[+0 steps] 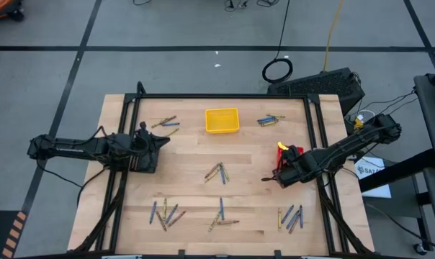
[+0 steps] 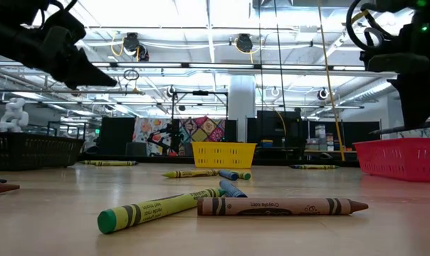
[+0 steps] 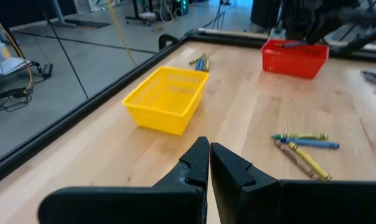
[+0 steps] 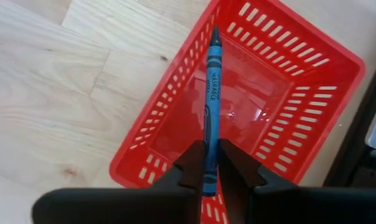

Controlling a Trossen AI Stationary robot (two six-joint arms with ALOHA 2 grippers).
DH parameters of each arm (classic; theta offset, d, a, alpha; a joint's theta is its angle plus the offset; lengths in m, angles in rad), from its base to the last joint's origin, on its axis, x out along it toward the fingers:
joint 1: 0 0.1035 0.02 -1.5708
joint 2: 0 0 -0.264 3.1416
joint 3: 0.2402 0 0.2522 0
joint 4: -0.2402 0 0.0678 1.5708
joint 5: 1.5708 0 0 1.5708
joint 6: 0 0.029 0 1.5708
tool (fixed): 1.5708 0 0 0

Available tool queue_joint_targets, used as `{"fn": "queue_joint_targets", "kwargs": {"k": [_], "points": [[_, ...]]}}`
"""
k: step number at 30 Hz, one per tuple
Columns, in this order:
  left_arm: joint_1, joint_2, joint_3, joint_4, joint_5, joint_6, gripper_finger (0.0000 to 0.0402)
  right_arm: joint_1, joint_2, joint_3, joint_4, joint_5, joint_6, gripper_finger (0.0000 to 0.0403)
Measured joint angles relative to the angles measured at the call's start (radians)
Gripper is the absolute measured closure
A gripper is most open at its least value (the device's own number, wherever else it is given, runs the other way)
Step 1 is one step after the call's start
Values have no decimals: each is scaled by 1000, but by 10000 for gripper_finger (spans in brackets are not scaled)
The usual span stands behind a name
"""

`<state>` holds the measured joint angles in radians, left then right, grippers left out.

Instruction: Sort crayons

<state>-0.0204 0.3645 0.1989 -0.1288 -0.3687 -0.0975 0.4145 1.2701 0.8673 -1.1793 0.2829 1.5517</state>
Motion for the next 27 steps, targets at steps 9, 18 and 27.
{"fn": "queue_joint_targets", "kwargs": {"k": [9, 18, 27], "points": [[0, 0, 0, -11, 0, 0, 382, 0, 0, 0, 13, 1, 6, 294], [0, 0, 0, 12, -7, 0, 382, -39, 0, 0, 30, 93, 0, 278], [0, 4, 0, 50, 21, 27, 342, -87, 0, 0, 112, 163, -119, 277]]}}
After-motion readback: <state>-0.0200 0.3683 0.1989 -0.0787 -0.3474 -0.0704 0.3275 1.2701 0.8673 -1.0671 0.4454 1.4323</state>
